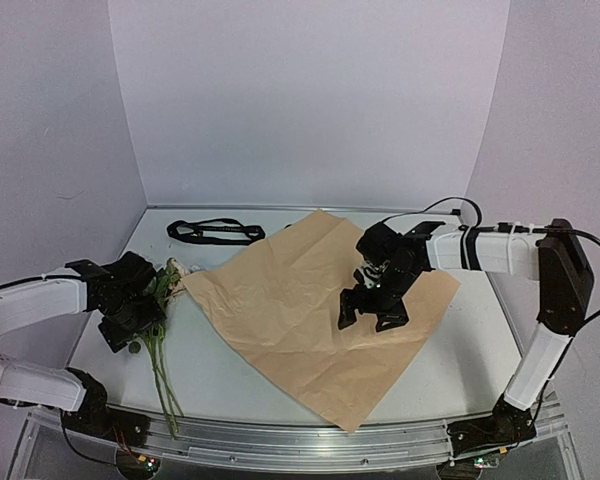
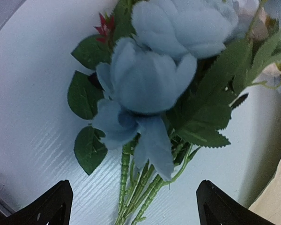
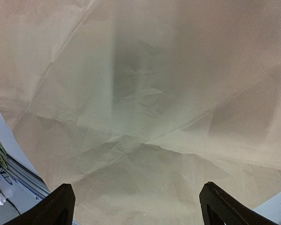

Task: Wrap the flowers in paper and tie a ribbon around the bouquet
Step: Pick up the fake flower from the center of the board.

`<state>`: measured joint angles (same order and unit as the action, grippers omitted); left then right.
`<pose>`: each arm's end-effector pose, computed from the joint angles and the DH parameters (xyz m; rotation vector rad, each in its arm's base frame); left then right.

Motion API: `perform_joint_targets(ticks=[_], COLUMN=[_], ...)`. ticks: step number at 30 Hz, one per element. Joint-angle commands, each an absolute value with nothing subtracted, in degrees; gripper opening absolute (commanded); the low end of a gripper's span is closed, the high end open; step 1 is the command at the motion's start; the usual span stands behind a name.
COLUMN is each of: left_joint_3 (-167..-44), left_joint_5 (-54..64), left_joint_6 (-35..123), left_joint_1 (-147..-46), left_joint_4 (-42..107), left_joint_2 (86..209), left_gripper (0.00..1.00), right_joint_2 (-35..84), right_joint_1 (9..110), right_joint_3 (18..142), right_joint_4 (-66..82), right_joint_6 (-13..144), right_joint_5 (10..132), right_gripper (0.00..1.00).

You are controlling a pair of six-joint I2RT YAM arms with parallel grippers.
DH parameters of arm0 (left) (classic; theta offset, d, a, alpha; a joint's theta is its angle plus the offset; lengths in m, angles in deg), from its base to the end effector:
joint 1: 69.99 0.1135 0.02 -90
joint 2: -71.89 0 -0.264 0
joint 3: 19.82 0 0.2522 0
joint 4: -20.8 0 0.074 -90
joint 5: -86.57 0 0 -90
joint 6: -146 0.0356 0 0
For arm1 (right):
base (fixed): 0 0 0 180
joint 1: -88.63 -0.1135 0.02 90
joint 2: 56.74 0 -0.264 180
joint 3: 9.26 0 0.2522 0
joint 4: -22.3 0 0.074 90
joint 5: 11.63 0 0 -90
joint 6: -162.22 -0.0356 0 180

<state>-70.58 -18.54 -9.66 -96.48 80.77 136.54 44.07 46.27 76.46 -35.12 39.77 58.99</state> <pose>0.1670 -0.0728 0.1874 -0.9734 2.5811 -0.0279 0.2472 0.2414 0.2045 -0.3406 3.0080 0.6932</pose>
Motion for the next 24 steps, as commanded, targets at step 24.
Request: perform_joint_targets(ticks=[24], left_joint_3=[-61.2], left_joint_5=[-18.6], left_joint_6=[-20.2], left_joint_1=[-102.4], left_joint_4=[62.5], left_joint_2=[144.1], left_gripper=[0.56], right_joint_2=[53.4], right_joint_1=[46.9], right_joint_3=[80.6], right_joint_4=[-34.4], right_joint_6=[37.2], right_joint_5=[60.9], right_gripper=[0.94])
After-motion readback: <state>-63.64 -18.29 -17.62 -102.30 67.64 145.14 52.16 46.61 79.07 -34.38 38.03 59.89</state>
